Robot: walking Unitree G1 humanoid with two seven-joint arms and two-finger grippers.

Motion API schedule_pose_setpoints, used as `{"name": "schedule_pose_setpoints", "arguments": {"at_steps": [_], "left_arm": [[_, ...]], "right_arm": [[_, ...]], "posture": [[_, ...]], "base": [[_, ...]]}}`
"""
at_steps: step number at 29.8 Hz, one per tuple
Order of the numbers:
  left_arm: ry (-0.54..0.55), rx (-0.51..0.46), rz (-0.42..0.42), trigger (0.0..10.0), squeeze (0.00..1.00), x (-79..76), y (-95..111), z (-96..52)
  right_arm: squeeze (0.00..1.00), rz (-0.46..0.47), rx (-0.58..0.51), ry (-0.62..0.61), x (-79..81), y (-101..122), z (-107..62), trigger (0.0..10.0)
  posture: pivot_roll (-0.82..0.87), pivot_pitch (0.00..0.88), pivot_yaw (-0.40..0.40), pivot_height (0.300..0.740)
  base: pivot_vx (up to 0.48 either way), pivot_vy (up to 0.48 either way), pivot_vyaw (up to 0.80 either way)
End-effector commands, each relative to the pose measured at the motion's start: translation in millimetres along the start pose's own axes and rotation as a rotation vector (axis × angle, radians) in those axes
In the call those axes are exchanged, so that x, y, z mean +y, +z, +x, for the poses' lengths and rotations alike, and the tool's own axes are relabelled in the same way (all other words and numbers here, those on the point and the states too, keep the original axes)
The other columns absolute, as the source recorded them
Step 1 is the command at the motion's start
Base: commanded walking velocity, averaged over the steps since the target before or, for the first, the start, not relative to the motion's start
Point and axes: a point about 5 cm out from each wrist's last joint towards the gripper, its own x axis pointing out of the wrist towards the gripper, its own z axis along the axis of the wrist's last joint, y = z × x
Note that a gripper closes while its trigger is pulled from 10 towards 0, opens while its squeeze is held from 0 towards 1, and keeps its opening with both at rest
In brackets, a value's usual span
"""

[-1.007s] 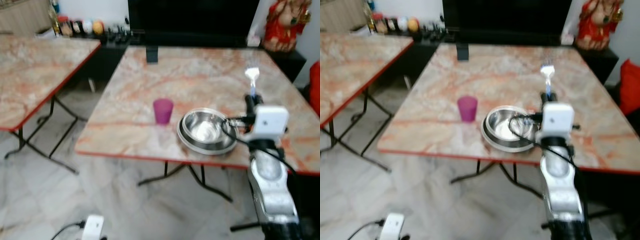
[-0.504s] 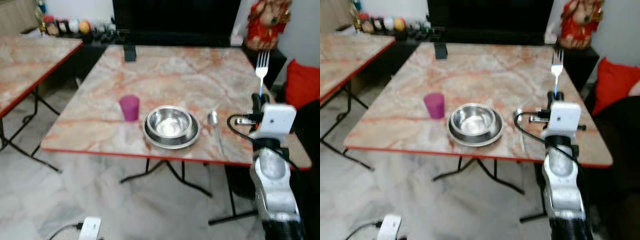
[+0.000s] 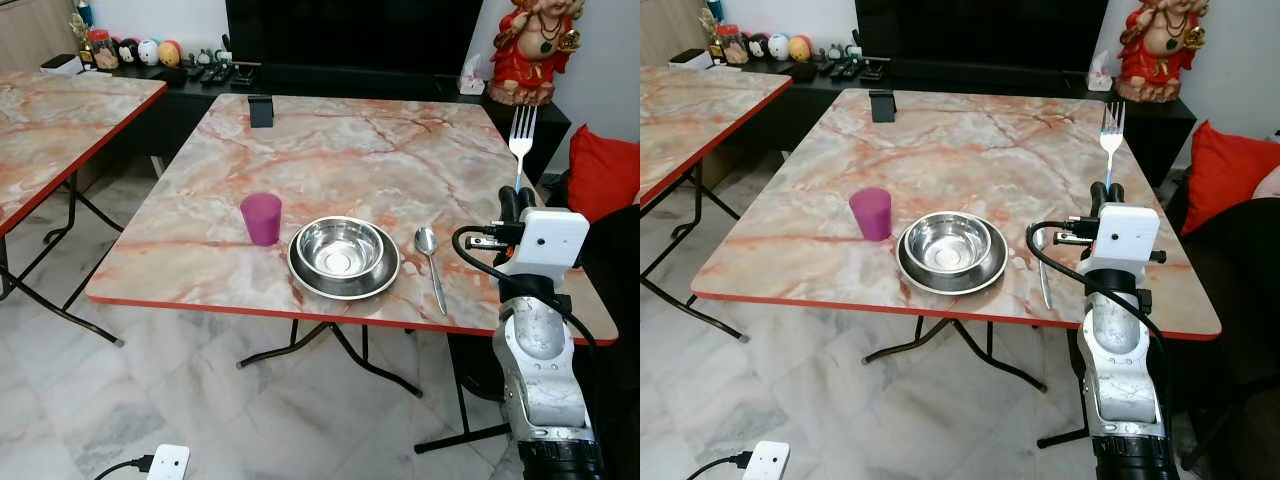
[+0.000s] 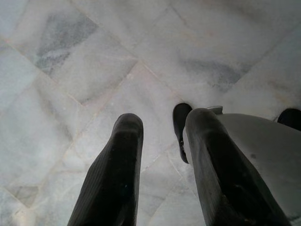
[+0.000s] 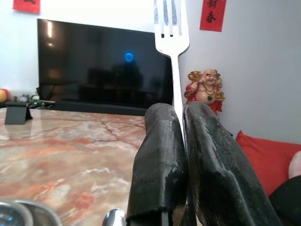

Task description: Setting the table

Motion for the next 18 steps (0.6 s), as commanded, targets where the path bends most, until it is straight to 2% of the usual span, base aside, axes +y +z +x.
{"name": "schedule_pose_setpoints", "arguments": {"at_steps": [1, 15, 18], "left_arm": [[0.002, 0.024, -0.002, 10.0, 0.0, 2.8, -4.8, -0.9], [-0.004, 0.019, -0.004, 10.0, 0.0, 0.8, -2.9, -0.3], [-0.005, 0.019, -0.003, 10.0, 0.0, 0.6, -2.6, -0.3]], "right_arm": [[0.0, 0.016, -0.013, -0.013, -0.4, 5.4, 3.0, 10.0], [0.0, 0.019, -0.005, -0.011, 0.1, 4.9, 3.8, 10.0], [0.0, 0.019, -0.004, -0.011, 0.3, 5.3, 4.1, 10.0]], "posture": [[0.05, 0.0, -0.013, 0.707], [0.05, 0.0, -0.015, 0.707], [0.05, 0.0, -0.012, 0.707]], "base": [[0.322, 0.0, 0.0], [0.333, 0.0, 0.0], [0.087, 0.0, 0.0]]}}
